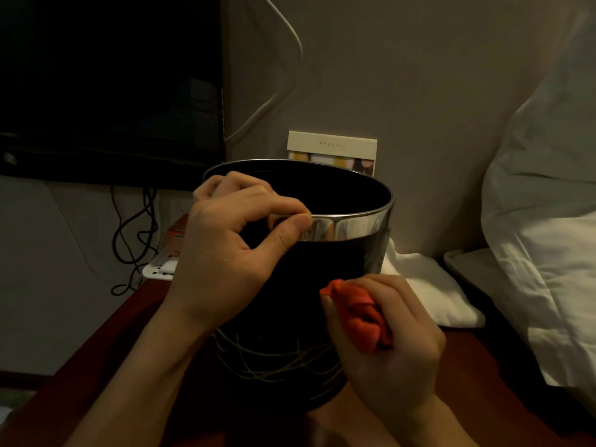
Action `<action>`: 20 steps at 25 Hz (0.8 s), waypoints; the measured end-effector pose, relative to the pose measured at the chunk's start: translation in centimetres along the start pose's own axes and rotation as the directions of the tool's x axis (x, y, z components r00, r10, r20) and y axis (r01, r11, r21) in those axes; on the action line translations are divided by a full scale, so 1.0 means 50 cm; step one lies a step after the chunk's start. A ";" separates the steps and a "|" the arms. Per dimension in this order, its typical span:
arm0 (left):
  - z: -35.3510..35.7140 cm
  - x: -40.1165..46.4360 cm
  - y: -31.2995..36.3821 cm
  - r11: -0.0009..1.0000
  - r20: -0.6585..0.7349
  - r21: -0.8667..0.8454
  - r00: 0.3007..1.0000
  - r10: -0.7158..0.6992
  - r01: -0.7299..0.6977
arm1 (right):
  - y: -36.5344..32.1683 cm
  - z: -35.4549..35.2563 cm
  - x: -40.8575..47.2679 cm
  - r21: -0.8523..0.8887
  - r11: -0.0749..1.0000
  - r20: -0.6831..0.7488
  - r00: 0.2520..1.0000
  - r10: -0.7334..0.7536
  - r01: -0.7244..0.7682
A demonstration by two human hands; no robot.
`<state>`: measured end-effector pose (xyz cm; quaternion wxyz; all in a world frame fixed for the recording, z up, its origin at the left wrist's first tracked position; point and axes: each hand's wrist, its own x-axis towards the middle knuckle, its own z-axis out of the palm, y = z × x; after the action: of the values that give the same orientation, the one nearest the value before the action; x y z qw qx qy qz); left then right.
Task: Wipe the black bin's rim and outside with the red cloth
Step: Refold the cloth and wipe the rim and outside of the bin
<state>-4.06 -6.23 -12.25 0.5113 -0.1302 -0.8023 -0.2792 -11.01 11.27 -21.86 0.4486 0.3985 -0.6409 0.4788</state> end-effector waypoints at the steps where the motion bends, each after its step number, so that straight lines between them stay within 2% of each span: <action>1: 0.000 0.000 -0.001 1.000 0.003 0.000 1.000 0.006 -0.006 | 0.000 -0.004 0.009 0.006 1.000 -0.003 1.000 0.002 -0.002; 5: 0.000 0.003 -0.001 1.000 0.002 0.002 1.000 0.018 -0.018 | -0.001 -0.011 0.017 0.003 0.999 -0.050 0.998 0.036 -0.036; 10: -0.003 0.000 -0.006 1.000 -0.015 -0.023 1.000 0.006 -0.007 | -0.009 0.013 -0.020 -0.025 1.000 0.022 1.000 -0.003 0.003; 15: -0.002 0.001 -0.003 1.000 -0.023 -0.022 1.000 -0.006 0.006 | -0.008 -0.012 0.021 -0.033 0.999 -0.043 0.998 0.035 -0.036; 20: -0.004 0.000 0.000 1.000 -0.009 -0.014 1.000 -0.017 0.016 | -0.012 0.003 0.003 -0.024 1.000 0.008 1.000 0.017 -0.017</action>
<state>-3.92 -6.34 -12.18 0.5115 -0.1260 -0.7992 -0.2896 -10.53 11.00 -21.56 0.4466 0.3894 -0.6518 0.4734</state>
